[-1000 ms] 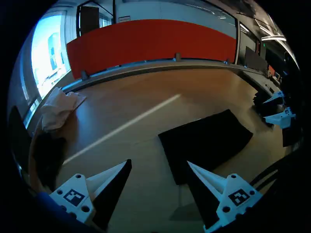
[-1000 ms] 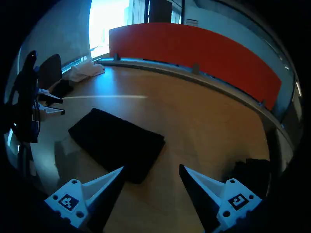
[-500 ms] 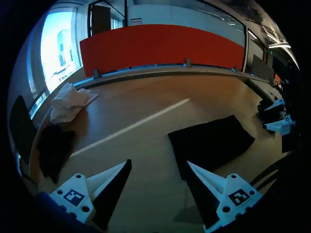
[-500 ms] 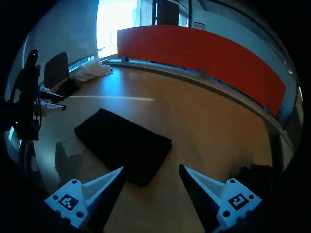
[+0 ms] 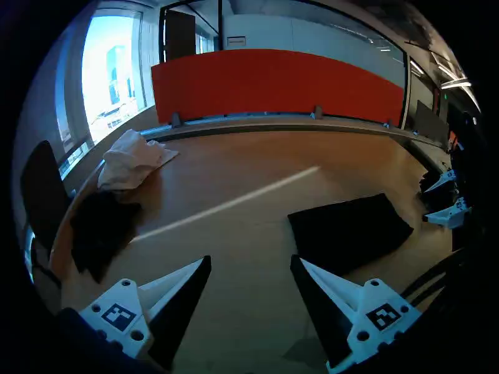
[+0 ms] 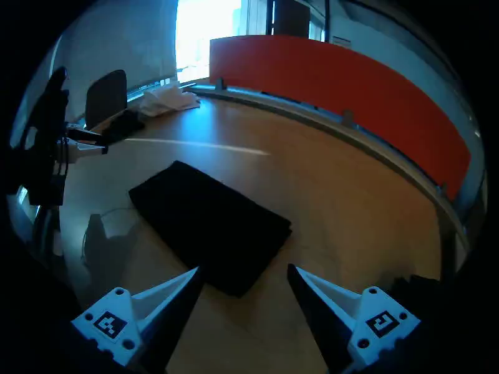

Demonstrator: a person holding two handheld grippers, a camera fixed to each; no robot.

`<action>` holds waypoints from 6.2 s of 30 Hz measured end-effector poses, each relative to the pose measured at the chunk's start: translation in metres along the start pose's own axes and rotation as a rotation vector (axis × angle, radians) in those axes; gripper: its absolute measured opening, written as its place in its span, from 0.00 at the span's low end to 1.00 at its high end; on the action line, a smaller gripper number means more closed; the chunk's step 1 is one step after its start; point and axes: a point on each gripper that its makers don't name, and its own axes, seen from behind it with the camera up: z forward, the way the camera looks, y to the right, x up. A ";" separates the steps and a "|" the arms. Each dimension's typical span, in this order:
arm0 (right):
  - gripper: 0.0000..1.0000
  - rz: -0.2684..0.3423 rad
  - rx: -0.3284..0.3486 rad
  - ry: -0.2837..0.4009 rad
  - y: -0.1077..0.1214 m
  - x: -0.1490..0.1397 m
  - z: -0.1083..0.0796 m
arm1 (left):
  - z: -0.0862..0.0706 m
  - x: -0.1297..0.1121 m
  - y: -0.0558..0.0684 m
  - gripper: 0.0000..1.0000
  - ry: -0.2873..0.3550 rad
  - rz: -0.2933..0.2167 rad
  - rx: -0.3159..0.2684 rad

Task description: Fold towel

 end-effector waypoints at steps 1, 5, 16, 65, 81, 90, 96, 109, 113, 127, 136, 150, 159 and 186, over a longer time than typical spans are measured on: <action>1.00 -0.001 0.002 -0.004 0.000 -0.002 0.001 | -0.001 -0.001 -0.002 0.94 0.001 -0.002 0.003; 1.00 -0.007 0.013 -0.018 0.000 -0.008 0.006 | -0.006 -0.005 -0.008 0.94 0.002 -0.006 0.015; 1.00 -0.048 0.054 -0.084 -0.003 -0.035 0.022 | -0.019 -0.017 -0.024 0.94 -0.007 -0.007 0.043; 0.05 -0.067 0.081 -0.119 -0.005 -0.042 0.027 | -0.025 -0.028 -0.037 0.94 -0.023 -0.016 0.062; 0.05 -0.101 0.012 -0.008 0.011 0.012 -0.009 | -0.024 -0.025 -0.034 0.94 -0.018 -0.013 0.054; 0.05 -0.143 0.014 0.045 0.005 0.045 -0.026 | -0.023 -0.024 -0.032 0.94 -0.016 -0.010 0.048; 0.05 -0.162 0.025 0.057 0.000 0.055 -0.027 | -0.023 -0.022 -0.031 0.94 -0.014 -0.009 0.045; 0.05 -0.216 0.090 0.079 -0.029 0.085 -0.010 | -0.025 -0.019 -0.033 0.94 -0.005 -0.015 0.048; 0.05 -0.235 0.117 0.087 -0.043 0.096 -0.002 | -0.026 -0.019 -0.034 0.94 -0.003 -0.018 0.049; 0.05 -0.283 0.221 0.072 -0.092 0.109 0.027 | -0.029 -0.022 -0.042 0.94 -0.001 -0.036 0.059; 0.05 -0.298 0.255 0.053 -0.108 0.107 0.038 | -0.031 -0.026 -0.046 0.94 -0.004 -0.041 0.061; 0.43 -0.317 0.310 -0.002 -0.129 0.095 0.051 | -0.033 -0.032 -0.053 0.94 -0.011 -0.046 0.070; 0.85 -0.296 0.322 -0.017 -0.131 0.088 0.051 | -0.034 -0.035 -0.057 0.94 -0.015 -0.051 0.078; 0.85 -0.237 0.265 -0.064 -0.105 0.048 0.043 | -0.032 -0.029 -0.051 0.94 -0.009 -0.039 0.073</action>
